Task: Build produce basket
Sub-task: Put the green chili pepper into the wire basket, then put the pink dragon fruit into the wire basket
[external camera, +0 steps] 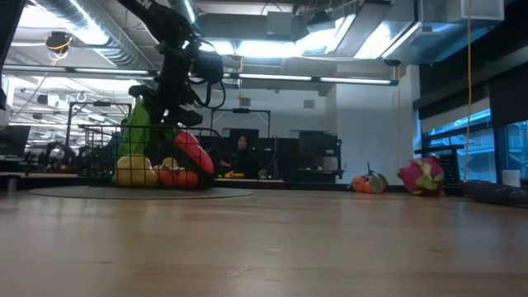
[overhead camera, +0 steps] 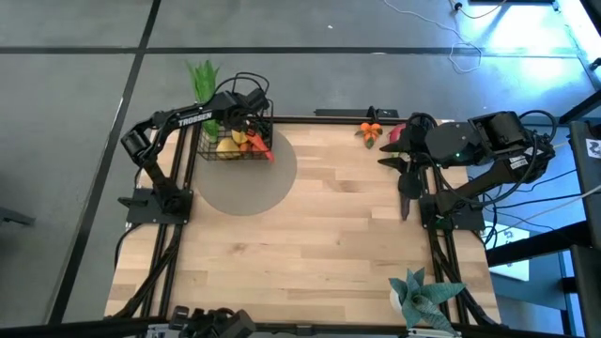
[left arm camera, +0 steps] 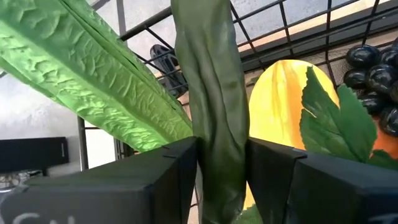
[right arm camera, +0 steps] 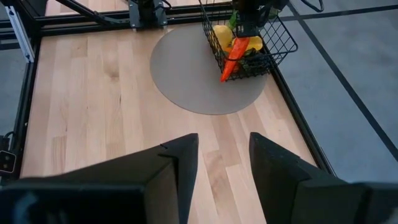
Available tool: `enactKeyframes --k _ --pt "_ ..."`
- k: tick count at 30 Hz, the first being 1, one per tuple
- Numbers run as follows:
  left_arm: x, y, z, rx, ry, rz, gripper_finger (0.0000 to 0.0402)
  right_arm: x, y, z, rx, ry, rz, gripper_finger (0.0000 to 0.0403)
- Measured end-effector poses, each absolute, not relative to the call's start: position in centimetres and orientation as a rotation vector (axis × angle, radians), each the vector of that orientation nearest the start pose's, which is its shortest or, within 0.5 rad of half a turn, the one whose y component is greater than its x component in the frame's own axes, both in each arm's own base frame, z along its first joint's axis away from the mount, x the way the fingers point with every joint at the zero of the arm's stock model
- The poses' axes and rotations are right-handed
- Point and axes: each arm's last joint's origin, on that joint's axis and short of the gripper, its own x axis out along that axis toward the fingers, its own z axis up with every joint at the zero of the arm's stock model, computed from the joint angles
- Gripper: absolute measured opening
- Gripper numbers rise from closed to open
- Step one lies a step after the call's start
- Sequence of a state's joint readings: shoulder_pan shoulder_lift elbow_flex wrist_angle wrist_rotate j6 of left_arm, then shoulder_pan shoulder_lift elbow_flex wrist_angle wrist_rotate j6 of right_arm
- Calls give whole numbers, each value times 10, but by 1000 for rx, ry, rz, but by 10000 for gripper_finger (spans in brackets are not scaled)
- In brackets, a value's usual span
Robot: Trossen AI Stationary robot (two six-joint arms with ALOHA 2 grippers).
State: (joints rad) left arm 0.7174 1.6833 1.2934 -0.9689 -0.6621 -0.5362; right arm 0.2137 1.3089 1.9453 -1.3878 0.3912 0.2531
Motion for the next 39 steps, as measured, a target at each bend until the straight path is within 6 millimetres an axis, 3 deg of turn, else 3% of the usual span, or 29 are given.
enactKeyframes --k 21,25,32,39 --pt "226 219 238 -436 1172 1456 104 180 28 488 18 690 -258 132" --pt "224 214 247 -428 1154 1450 102 180 28 488 15 690 -257 132" --pt "224 189 278 -404 1037 1392 101 180 28 488 16 690 -258 132" --pt "233 143 305 -394 939 1200 101 180 28 488 -8 693 -248 132"
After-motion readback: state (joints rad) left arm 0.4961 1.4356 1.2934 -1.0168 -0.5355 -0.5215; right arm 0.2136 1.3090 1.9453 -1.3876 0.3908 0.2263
